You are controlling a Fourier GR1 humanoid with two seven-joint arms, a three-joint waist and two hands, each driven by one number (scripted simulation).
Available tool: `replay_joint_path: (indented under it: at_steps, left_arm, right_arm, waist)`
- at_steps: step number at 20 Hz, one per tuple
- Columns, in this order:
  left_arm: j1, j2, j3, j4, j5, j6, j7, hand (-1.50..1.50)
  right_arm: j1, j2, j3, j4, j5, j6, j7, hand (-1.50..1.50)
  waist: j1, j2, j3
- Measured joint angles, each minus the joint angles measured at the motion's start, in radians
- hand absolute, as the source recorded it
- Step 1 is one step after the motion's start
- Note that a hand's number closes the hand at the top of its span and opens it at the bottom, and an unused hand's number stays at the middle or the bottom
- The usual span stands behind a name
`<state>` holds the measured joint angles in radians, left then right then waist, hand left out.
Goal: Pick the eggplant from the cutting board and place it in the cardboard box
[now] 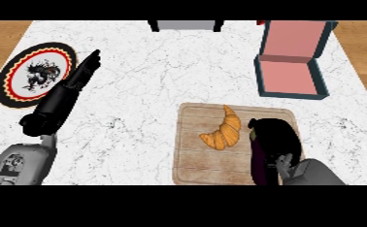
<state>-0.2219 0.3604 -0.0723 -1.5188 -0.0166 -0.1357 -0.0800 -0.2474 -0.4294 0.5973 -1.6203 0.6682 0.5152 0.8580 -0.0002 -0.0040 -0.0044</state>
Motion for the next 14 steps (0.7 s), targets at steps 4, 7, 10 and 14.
replay_joint_path:
  at_steps: [4, 7, 10, 14]
  left_arm:
    - [0.01, -0.027, -0.012, -0.022, -0.029, 0.007, 0.013, 0.0]
    - [-0.007, -0.024, 0.005, -0.001, -0.028, -0.009, 0.006, 0.0]
    - [-0.007, -0.032, -0.003, -0.002, -0.027, -0.014, -0.003, 0.0]
    - [-0.015, -0.036, -0.011, -0.001, -0.029, -0.021, -0.004, 0.0]
  right_arm:
    - [0.008, -0.009, 0.021, 0.008, 0.089, -0.048, -0.084, 1.5]
    - [0.003, -0.019, 0.037, 0.024, 0.138, -0.086, -0.165, 1.5]
    - [-0.024, -0.03, 0.12, -0.02, 0.141, -0.096, -0.333, 1.5]
    - [-0.065, -0.025, 0.247, -0.115, 0.124, -0.132, -0.601, 1.5]
  waist:
    - [0.001, -0.002, -0.003]
    - [0.002, -0.002, -0.005]
    - [0.019, 0.0, -0.003]
    - [0.042, 0.006, 0.005]
